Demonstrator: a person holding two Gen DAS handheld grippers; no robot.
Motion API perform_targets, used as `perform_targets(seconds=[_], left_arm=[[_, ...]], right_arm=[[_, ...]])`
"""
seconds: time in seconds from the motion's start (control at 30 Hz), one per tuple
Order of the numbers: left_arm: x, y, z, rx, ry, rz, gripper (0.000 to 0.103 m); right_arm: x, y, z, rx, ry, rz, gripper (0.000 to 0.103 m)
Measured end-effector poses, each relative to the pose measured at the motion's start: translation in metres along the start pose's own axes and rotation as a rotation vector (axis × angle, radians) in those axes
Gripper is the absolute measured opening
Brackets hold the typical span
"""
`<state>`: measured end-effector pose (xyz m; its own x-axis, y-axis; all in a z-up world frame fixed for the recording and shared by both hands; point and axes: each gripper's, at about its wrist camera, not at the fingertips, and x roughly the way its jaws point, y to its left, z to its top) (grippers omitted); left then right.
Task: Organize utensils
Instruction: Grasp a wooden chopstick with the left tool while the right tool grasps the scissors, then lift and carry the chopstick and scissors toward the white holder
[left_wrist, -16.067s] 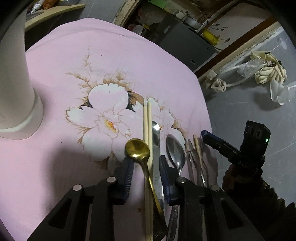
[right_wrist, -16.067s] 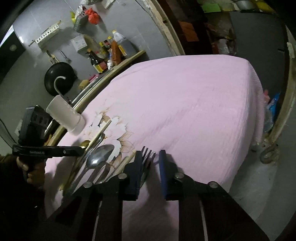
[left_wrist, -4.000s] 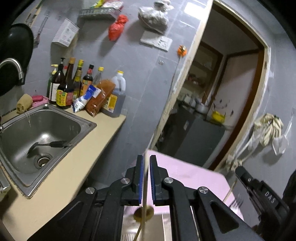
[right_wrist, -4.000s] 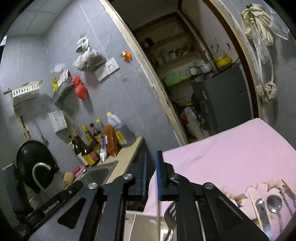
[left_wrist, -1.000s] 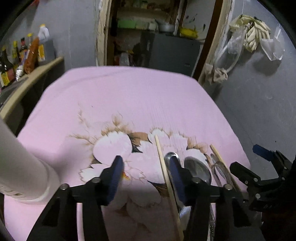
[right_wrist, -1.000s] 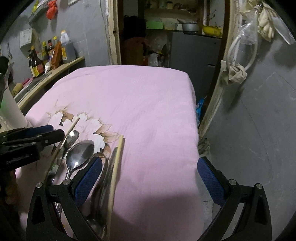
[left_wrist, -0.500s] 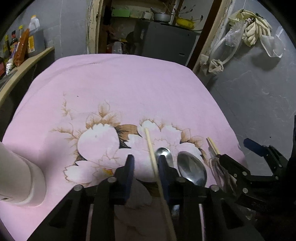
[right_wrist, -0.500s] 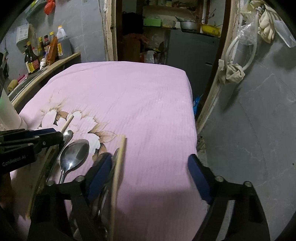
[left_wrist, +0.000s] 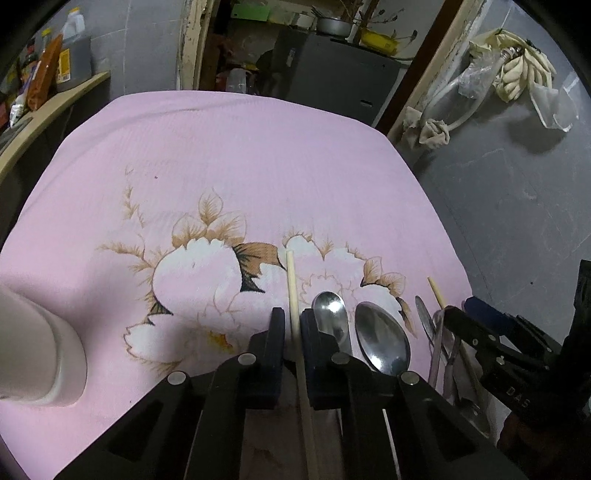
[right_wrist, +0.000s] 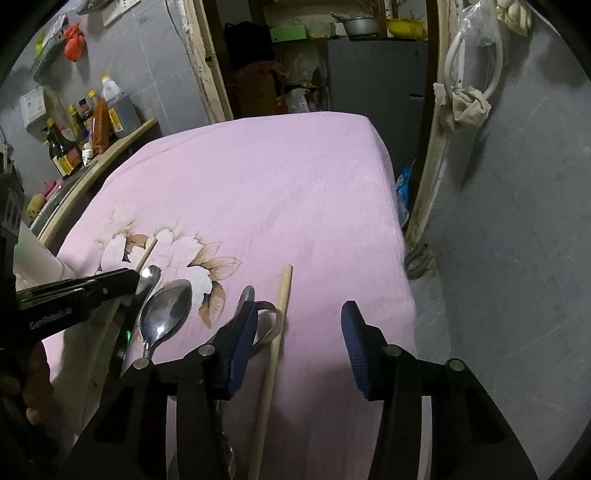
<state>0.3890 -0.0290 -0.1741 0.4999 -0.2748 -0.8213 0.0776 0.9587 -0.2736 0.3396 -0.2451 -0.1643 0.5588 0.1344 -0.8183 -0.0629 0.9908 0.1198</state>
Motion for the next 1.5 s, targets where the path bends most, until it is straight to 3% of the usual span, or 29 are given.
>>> perform_targets(seconds=[0.47,0.63,0.8,0.9,1.2,1.37,1.5], left_arm=[[0.002,-0.002,0.004,0.027,0.003,0.003,0.008],[0.002,0.0,0.004,0.021,0.005,-0.008,0.006],[0.002,0.003,0.003,0.009,0.009,-0.018,0.006],[0.003,0.001,0.004,0.023,0.014,-0.011,0.006],[0.004,0.001,0.007,0.044,0.024,-0.016,0.006],[-0.002,0.009,0.002,-0.011,0.017,-0.043,0.005],[-0.023,0.019,-0.006,-0.078,-0.036,-0.075,0.005]], right_arm=[[-0.012,0.006,-0.008,0.052,0.03,0.114,0.042],[0.008,0.011,-0.004,0.112,0.073,0.108,0.042],[0.018,0.025,0.006,0.111,0.079,0.042,0.04],[0.018,0.031,0.006,0.116,0.078,0.007,0.027],[0.001,0.017,-0.005,0.225,0.032,0.092,0.02],[-0.021,0.014,-0.005,0.226,-0.017,0.114,0.019],[-0.041,0.015,-0.005,0.219,-0.062,0.13,0.019]])
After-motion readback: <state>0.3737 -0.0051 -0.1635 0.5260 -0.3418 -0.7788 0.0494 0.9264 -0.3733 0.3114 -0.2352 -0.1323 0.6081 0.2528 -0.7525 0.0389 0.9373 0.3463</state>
